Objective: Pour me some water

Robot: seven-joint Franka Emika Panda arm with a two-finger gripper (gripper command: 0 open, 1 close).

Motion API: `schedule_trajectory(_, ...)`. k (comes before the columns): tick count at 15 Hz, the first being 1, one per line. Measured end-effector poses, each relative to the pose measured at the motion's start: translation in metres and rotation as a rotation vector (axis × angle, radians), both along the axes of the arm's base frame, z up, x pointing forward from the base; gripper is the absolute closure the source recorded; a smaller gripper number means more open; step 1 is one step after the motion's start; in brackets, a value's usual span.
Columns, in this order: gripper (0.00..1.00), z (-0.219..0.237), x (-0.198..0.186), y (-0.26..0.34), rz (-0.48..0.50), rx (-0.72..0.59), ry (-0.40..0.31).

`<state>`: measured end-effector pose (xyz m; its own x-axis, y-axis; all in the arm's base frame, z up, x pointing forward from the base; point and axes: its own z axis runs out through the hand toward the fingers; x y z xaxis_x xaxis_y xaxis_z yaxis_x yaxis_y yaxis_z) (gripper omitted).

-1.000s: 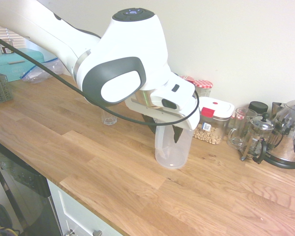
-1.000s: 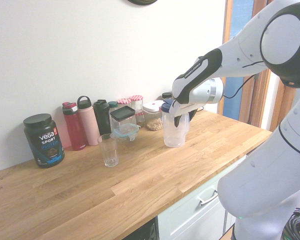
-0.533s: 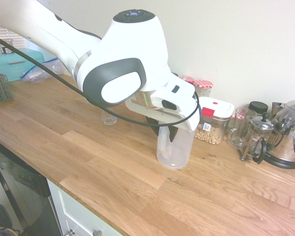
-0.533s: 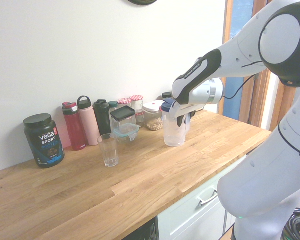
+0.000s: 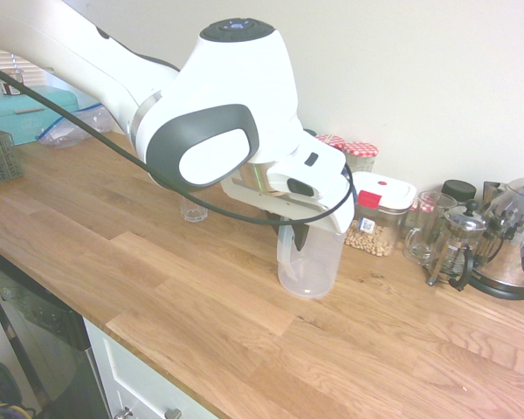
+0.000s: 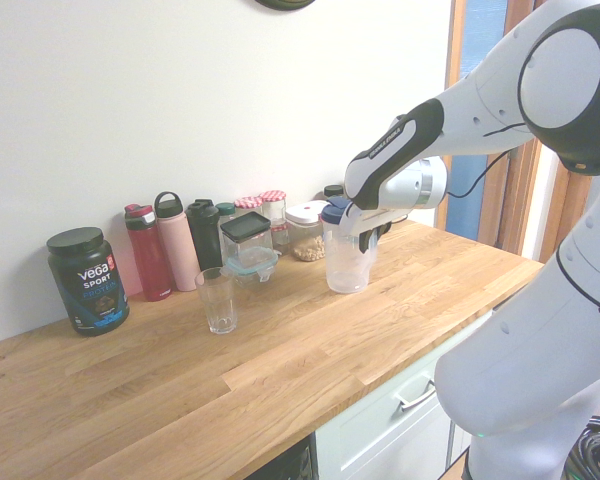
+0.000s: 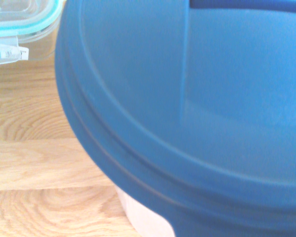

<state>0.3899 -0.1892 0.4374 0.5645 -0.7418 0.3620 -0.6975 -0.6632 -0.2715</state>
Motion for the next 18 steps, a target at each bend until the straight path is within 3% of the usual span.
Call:
schedule_trajectory(4, 1.00, 0.032, -0.020, 0.007, 0.068, -0.013, 0.037)
schedule_trajectory(10, 1.00, 0.103, -0.051, 0.099, 0.377, -0.043, 0.260)
schedule_trajectory(14, 1.00, 0.127, -0.021, 0.137, 0.569, -0.075, 0.408)
schedule_trajectory(18, 1.00, 0.130, 0.025, 0.188, 0.702, -0.184, 0.565)
